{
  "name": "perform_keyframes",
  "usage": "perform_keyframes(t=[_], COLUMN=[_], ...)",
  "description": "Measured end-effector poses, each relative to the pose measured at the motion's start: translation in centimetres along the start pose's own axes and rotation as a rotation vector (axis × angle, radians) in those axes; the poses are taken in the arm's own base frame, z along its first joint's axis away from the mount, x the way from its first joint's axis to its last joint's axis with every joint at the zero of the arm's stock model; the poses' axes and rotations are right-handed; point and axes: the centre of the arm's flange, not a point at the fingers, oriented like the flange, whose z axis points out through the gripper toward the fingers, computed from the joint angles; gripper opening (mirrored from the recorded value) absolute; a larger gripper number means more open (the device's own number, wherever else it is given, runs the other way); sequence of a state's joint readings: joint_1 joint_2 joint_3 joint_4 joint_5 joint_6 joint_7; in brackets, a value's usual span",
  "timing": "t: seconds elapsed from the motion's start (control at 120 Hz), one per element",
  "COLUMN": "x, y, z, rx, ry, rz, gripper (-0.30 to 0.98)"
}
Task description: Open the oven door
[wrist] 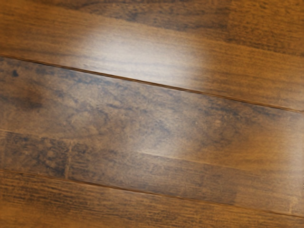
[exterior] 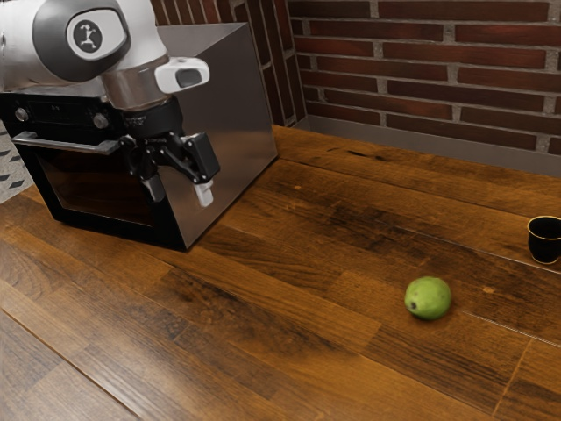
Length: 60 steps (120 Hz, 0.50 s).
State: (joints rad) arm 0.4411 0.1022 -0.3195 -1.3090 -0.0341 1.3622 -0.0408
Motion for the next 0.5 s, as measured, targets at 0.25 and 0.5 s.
perform_keyframes(t=[0.25,0.5], x=[1.1,-6.8], y=[0.8,-10.3], z=[-0.7,-13.7], rx=[0.041,0.144], ry=[0.073,0.358], rz=[0.090,0.240], gripper=[0.69,0.68])
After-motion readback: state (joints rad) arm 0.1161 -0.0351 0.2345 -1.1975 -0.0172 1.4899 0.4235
